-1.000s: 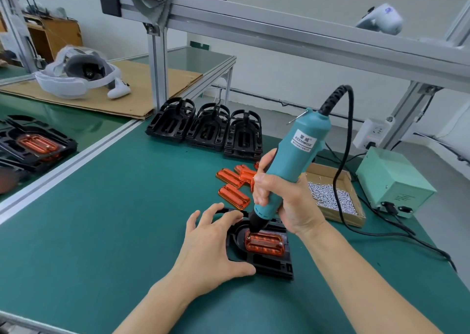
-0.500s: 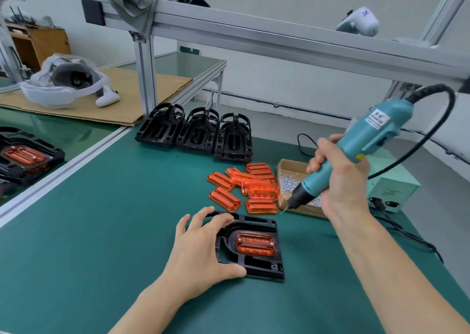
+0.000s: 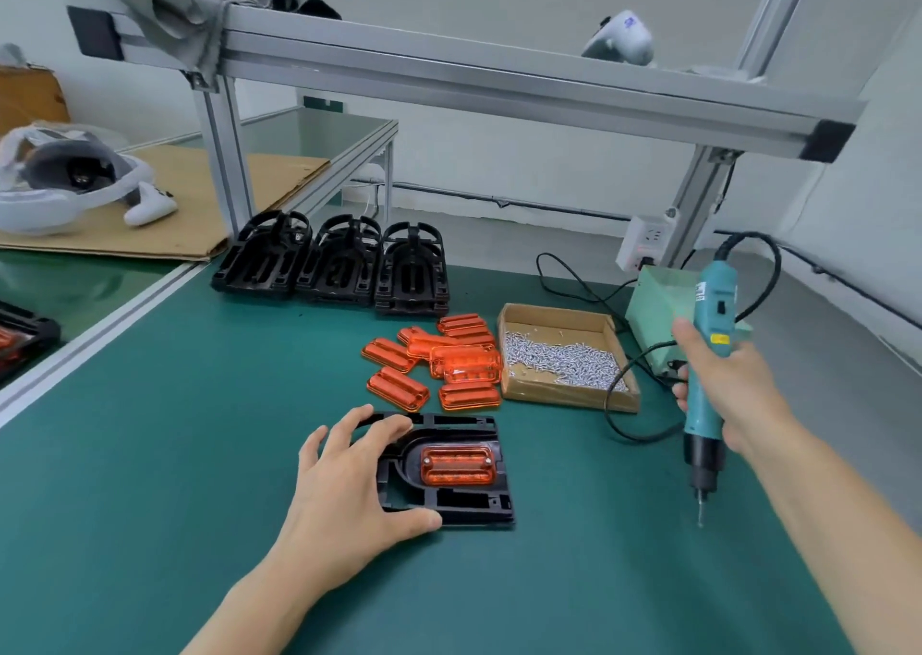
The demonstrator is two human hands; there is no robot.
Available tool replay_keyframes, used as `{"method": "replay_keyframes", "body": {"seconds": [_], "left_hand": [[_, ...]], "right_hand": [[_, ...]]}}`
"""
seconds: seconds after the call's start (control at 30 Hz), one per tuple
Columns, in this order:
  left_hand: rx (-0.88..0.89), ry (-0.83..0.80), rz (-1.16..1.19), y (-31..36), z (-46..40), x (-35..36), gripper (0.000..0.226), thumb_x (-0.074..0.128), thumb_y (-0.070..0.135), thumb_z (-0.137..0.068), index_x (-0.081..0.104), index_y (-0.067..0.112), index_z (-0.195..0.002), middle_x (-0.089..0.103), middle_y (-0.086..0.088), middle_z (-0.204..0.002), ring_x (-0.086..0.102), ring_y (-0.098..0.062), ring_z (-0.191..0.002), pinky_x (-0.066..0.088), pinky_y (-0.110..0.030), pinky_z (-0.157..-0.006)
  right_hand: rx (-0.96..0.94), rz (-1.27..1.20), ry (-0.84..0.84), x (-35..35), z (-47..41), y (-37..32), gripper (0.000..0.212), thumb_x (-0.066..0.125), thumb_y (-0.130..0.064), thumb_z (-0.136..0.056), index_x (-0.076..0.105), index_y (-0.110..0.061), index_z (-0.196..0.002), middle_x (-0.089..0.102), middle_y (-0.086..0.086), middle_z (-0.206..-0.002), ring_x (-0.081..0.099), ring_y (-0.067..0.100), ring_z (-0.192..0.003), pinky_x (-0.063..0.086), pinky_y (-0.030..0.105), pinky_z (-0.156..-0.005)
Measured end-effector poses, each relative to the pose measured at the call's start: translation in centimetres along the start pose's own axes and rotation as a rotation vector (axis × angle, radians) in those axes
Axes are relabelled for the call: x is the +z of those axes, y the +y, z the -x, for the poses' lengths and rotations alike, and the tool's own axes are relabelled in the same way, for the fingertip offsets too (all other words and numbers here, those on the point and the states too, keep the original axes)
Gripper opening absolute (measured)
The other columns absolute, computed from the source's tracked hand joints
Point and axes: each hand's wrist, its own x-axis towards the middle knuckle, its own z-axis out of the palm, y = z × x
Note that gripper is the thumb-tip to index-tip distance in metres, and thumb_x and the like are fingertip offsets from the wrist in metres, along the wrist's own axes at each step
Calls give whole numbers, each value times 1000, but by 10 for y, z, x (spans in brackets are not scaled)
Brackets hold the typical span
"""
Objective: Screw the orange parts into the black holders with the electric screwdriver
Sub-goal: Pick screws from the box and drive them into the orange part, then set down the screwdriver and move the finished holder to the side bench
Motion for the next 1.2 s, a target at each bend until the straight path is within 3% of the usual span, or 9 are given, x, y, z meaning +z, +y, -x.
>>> {"method": "replay_keyframes", "body": {"seconds": [0.13, 0.37, 0.5, 0.63, 0.83, 0.93, 1.1, 1.2], "left_hand": [[2, -9, -1, -1, 0, 1, 95, 54, 79, -45, 36, 46, -132, 29, 11, -145, 0, -5, -141, -2, -30, -118], [-5, -23, -2, -2, 0, 1, 96, 60, 79, -48, 35, 46, -134, 28, 11, -147, 4, -11, -143, 1, -33, -119], [-7, -9, -11, -1, 0, 2, 90, 72, 69, -56, 35, 45, -134, 26, 10, -148, 4, -11, -142, 0, -31, -118], [-13, -11, -3, -1, 1, 2, 89, 74, 67, -57, 36, 46, -134, 25, 11, -148, 3, -10, -140, 1, -31, -117], [-47, -27, 2, -1, 2, 1, 90, 73, 69, -56, 34, 49, -134, 21, 12, -150, 6, -18, -137, 8, -35, -117], [-48, -20, 9, -1, 3, 1, 89, 74, 69, -55, 35, 49, -133, 22, 11, -149, 6, -17, -137, 8, -36, -117], [-46, -25, -5, 0, 3, 1, 90, 72, 70, -56, 33, 48, -134, 22, 12, -149, 6, -19, -139, 8, -36, -118], [-53, -17, 13, 0, 3, 0, 90, 74, 68, -55, 35, 48, -134, 23, 11, -149, 5, -19, -139, 9, -37, -118]], "right_hand": [[76, 172, 15, -17, -4, 16, 56, 64, -42, -90, 43, -4, -124, 51, 9, -85, 54, 22, -57, 48, 31, -54], [102, 636, -50, -24, 3, 39, 50, 59, -45, -92, 38, -4, -112, 56, 16, -86, 59, 32, -66, 54, 46, -69], [104, 988, -81, -25, 3, 46, 53, 49, -52, -95, 30, -5, -110, 56, 11, -88, 58, 31, -80, 42, 36, -63], [85, 1158, -66, -22, -2, 54, 51, 46, -56, -95, 29, -8, -106, 57, 9, -89, 58, 29, -80, 41, 35, -63], [42, 1299, 17, -16, -9, 59, 54, 47, -60, -93, 33, -9, -107, 57, 9, -98, 55, 28, -84, 40, 33, -64], [20, 1327, 38, -13, -10, 63, 67, 49, -62, -90, 38, -6, -126, 52, 14, -122, 57, 30, -105, 42, 35, -72], [16, 1323, 20, -12, -10, 66, 70, 47, -65, -89, 37, -9, -129, 51, 13, -126, 55, 30, -112, 45, 37, -77], [4, 1436, 28, -13, -9, 61, 72, 41, -71, -88, 38, -12, -130, 52, 11, -129, 53, 28, -117, 44, 37, -90]]}}
